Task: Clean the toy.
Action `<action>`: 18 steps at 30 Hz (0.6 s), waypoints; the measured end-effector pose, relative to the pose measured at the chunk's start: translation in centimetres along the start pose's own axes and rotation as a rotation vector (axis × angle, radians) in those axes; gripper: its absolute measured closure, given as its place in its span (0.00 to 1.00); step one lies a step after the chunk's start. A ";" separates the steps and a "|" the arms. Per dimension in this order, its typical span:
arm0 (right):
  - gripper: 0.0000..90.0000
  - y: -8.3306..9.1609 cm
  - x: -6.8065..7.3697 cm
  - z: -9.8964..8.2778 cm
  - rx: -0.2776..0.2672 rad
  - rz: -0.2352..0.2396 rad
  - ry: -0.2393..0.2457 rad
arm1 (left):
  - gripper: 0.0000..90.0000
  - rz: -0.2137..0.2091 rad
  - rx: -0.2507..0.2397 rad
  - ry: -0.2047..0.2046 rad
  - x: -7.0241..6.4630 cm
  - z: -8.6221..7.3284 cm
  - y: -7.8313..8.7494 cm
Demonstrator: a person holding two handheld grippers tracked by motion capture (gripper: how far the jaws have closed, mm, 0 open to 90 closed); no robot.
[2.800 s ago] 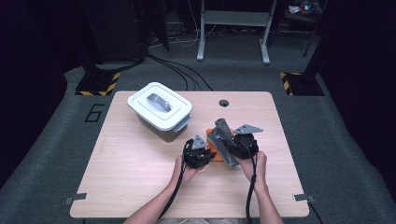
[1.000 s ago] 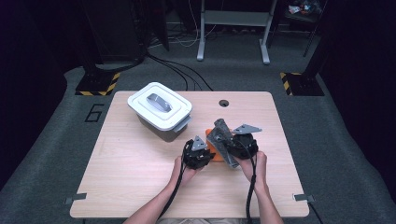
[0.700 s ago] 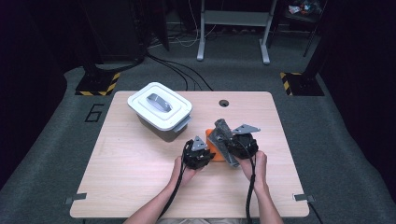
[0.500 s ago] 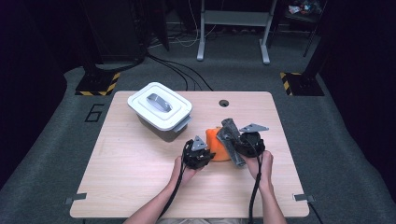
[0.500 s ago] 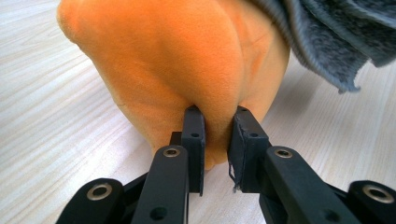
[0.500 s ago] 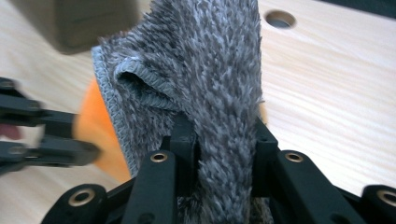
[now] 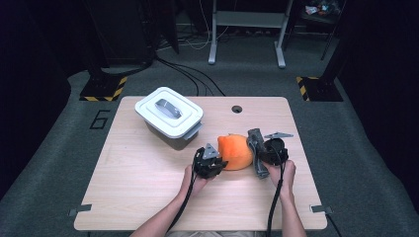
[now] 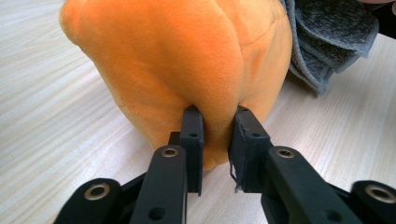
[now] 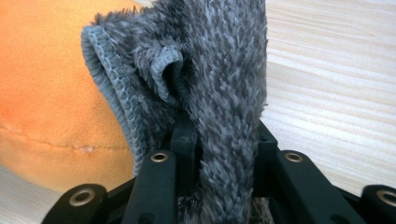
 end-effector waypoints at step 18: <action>0.77 -0.5 -0.3 0.1 0.001 0.002 -0.009 | 0.66 0.107 0.037 -0.177 -0.3 -0.6 -1.1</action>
Point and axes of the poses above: each handheld gripper's, and its own axes: y roughly backward along the jaws, z roughly out of its top, x roughly to its left, the point moved 1 cm from there along -y, roughly forward along the jaws, and after that the axes turned 14 degrees about -x, right-handed, at the moved point
